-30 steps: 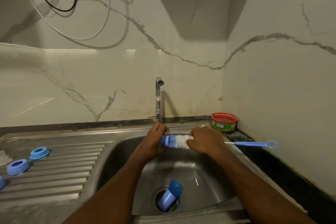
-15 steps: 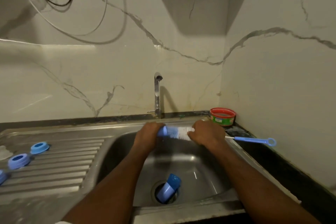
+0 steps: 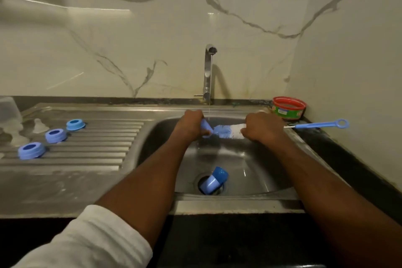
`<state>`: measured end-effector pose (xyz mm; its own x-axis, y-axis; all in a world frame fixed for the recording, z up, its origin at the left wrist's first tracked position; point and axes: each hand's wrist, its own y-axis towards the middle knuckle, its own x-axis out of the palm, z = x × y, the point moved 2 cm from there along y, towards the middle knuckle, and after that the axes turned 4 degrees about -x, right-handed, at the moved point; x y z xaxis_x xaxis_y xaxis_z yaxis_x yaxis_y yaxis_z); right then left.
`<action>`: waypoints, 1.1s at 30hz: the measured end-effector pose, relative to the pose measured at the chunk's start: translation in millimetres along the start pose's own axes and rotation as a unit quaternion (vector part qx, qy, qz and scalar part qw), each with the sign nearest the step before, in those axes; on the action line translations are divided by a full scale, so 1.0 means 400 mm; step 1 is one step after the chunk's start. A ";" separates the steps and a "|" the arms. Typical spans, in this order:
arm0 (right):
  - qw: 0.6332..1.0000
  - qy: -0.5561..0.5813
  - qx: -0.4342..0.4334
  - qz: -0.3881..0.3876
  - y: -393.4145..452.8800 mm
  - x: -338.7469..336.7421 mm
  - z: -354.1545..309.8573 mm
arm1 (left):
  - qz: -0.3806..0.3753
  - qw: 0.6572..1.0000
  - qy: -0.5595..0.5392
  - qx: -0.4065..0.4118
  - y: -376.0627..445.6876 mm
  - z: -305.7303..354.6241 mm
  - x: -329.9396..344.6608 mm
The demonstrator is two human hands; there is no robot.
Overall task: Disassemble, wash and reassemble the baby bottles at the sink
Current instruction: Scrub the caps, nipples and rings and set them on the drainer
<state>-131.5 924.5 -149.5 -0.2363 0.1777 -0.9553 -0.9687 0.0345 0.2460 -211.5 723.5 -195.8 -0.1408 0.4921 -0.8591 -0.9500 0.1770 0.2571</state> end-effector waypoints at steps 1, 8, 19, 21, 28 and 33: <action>1.000 -0.001 0.001 -0.003 0.002 0.001 0.000 | 0.001 1.000 -0.001 -0.001 -0.003 -0.002 0.000; 0.999 0.025 -0.019 -0.032 0.026 0.028 -0.012 | -0.044 0.999 0.028 -0.005 -0.027 -0.014 0.018; 0.998 0.059 -0.005 -0.037 0.013 0.038 -0.001 | 0.060 0.996 -0.057 -0.013 -0.021 -0.005 -0.009; 0.998 0.069 0.006 -0.011 0.013 0.031 -0.005 | 0.113 0.989 -0.097 -0.004 -0.018 0.015 -0.028; 0.994 0.053 0.042 -0.084 -0.008 0.054 -0.038 | -0.100 0.989 0.013 -0.105 -0.025 -0.006 0.002; 0.993 0.082 0.078 0.016 -0.012 0.018 -0.015 | 0.072 0.995 -0.065 -0.036 -0.022 0.020 -0.040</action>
<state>-129.1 919.5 -158.8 -0.2890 0.0198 -0.9571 -0.9396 0.1856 0.2875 -198.8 720.9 -180.9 -0.2446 0.6151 -0.7495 -0.9406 0.0370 0.3374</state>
